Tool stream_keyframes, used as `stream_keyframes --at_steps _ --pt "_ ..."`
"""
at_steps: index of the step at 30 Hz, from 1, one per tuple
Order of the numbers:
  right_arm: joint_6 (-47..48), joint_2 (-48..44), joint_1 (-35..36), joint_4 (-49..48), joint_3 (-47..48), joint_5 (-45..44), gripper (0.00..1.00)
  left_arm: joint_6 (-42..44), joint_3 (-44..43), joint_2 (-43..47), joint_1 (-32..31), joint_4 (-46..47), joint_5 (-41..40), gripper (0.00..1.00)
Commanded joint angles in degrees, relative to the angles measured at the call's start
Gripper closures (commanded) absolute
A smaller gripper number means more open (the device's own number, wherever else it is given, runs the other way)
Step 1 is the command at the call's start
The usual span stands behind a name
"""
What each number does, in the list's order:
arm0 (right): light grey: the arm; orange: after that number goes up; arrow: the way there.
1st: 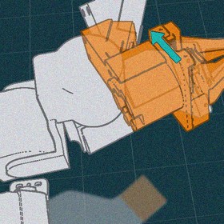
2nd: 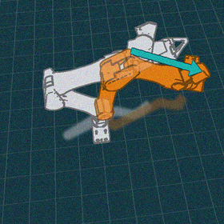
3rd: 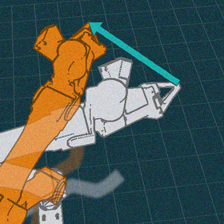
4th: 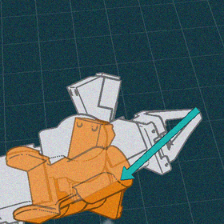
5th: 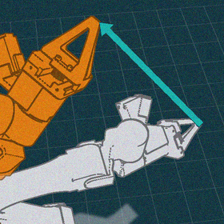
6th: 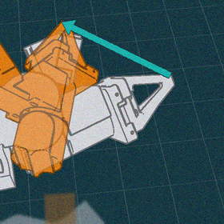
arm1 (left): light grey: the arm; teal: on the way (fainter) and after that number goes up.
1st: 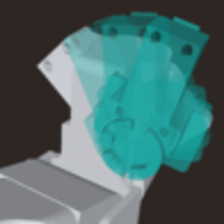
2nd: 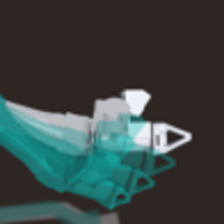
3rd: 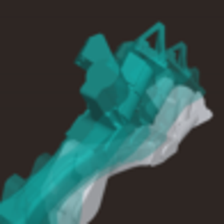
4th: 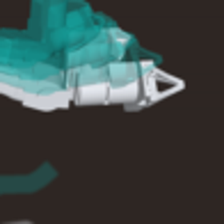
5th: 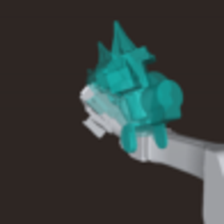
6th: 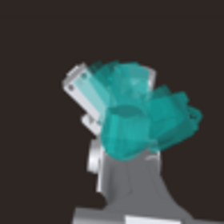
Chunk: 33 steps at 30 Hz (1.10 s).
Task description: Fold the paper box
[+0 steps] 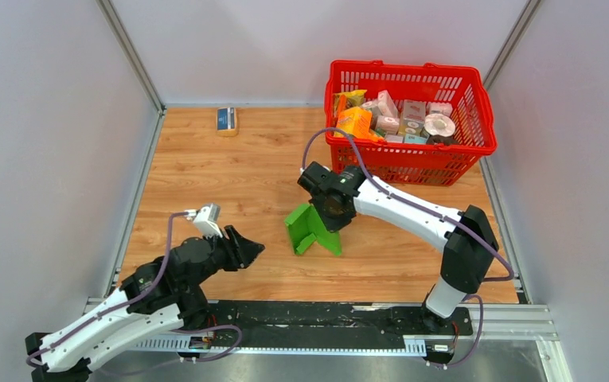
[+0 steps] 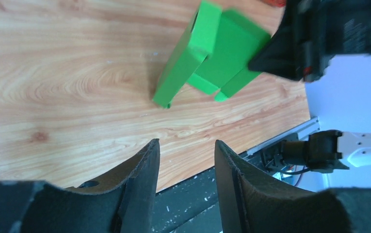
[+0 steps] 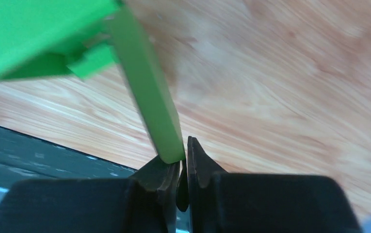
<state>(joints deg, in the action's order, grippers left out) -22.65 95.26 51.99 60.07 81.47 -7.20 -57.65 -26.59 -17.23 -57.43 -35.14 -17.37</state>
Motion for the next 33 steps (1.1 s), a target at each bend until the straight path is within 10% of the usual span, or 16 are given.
stream_keyframes --at_steps 1,8,19,23,28,33 --pt "10.6 2.5 3.6 21.4 4.5 -12.2 0.85 7.7 -7.9 -1.3 -0.2 -7.9 -3.9 0.47" --pt "13.5 10.3 9.4 25.4 17.7 -17.0 0.79 5.9 -8.7 -1.0 -0.2 -10.0 -14.5 0.48" --pt "13.3 18.7 11.7 20.7 41.7 -16.7 0.36 2.4 -1.2 4.1 -0.1 -9.2 -14.8 0.42" --pt "4.0 7.2 8.8 12.3 32.4 -16.5 0.27 6.6 -2.4 -0.8 1.0 -5.3 -11.2 0.38" --pt "-2.7 -15.4 -4.1 -6.8 -4.8 1.6 0.26 13.9 -4.7 -15.2 8.0 2.4 1.8 0.46" --pt "-3.4 -26.8 -11.5 -26.4 -22.9 10.5 0.48 12.1 -1.7 -26.6 9.7 15.1 12.7 0.67"
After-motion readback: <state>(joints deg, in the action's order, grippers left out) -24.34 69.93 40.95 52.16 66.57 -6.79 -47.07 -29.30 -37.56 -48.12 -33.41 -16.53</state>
